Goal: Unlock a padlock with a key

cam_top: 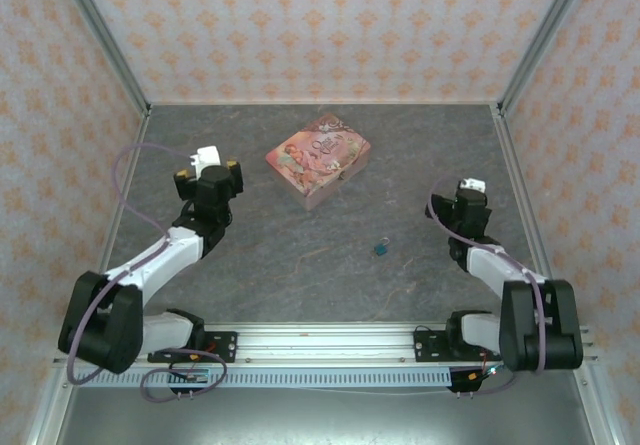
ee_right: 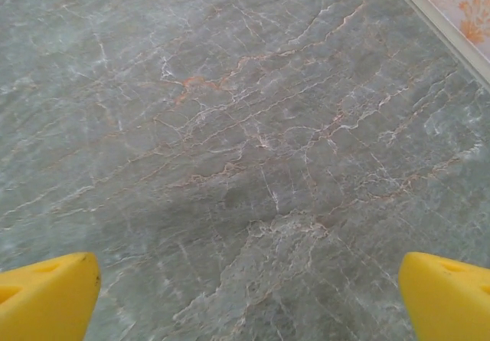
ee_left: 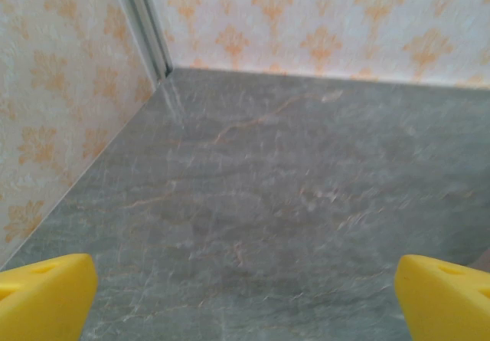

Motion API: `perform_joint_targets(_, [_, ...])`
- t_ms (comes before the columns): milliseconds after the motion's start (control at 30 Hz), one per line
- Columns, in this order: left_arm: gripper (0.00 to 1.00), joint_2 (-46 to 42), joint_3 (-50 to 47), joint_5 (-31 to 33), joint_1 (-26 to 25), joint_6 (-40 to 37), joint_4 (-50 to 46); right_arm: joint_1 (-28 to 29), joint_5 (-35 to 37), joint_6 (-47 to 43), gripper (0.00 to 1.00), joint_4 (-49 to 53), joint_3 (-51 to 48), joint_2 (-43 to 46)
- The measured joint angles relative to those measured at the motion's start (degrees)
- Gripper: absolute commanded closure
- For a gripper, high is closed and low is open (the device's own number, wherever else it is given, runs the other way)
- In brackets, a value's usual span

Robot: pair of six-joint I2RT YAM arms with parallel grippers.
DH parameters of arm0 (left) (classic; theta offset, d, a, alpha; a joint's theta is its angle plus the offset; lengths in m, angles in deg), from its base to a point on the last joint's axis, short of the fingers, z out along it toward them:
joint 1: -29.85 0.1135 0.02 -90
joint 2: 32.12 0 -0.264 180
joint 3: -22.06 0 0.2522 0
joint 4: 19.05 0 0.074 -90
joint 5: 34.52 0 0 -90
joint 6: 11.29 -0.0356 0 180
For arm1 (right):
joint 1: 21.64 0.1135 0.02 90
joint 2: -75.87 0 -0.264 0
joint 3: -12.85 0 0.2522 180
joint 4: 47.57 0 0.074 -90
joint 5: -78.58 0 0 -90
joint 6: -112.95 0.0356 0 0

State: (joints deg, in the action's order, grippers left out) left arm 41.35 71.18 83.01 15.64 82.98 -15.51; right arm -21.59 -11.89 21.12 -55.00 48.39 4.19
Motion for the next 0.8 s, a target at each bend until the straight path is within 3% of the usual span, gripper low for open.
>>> perform_joint_targets(300, [0.00,5.09,-2.95,-3.28,2.54,-5.95,9.73,-1.88,-5.40,-0.20,0.01,-23.82,-1.55,-13.44])
perform_joint_targets(800, [0.00,4.24,-5.20,-6.82,4.26,-7.19,12.11,-1.44,-7.21,-0.44,0.01,-23.39,0.94,-15.50])
